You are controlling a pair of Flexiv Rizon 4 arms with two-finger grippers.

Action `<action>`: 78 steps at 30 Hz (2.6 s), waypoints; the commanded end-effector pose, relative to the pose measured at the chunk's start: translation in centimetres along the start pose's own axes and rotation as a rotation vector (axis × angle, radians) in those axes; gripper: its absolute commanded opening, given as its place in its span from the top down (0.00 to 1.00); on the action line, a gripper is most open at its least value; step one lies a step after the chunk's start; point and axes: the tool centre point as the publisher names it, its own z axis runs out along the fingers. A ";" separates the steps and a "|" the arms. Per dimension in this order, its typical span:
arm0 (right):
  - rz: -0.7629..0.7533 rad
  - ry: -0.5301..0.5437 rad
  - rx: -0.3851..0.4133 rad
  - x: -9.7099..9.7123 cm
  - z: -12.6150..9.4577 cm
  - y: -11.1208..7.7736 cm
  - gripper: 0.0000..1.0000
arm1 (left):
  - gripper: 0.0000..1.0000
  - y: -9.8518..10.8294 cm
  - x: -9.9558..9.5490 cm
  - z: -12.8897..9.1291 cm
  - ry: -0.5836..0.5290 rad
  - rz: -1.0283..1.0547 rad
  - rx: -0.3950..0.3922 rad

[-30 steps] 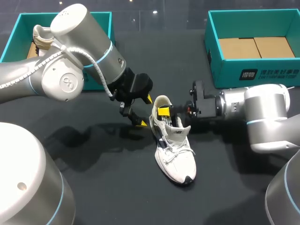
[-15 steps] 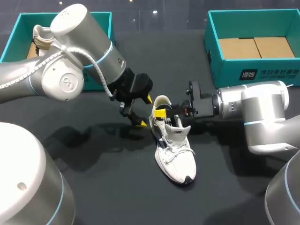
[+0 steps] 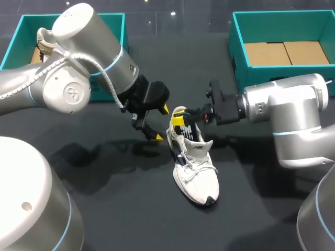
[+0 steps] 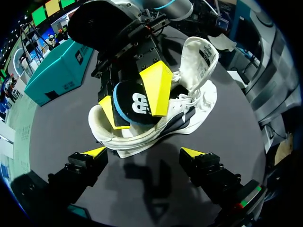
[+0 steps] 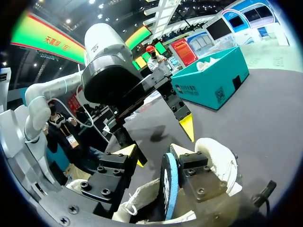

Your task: Take the shoe out of the shoebox, open the shoe tongue, remove and reinsert the insole, then place the shoe into the shoebox

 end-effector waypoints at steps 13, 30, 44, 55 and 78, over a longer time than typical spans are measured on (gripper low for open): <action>-0.005 -0.087 0.044 0.6 -2.6 1.8 0.55 | 0.00 1.3 0.1 -1.8 -0.047 -0.006 -0.019; 0.056 -0.234 0.126 -0.8 -5.1 4.4 0.57 | 0.00 4.5 0.2 -5.3 -0.079 -0.020 -0.094; 0.223 -0.414 0.278 -1.8 -7.7 6.0 0.69 | 0.00 6.5 0.0 -8.7 -0.065 0.007 -0.141; 0.356 -0.522 0.459 -2.0 -8.1 7.7 1.00 | 0.00 8.2 0.1 -11.1 -0.071 -0.014 -0.165; 0.602 -0.873 0.649 1.3 -7.0 7.8 1.00 | 0.00 9.9 -0.3 -15.9 -0.035 0.072 -0.230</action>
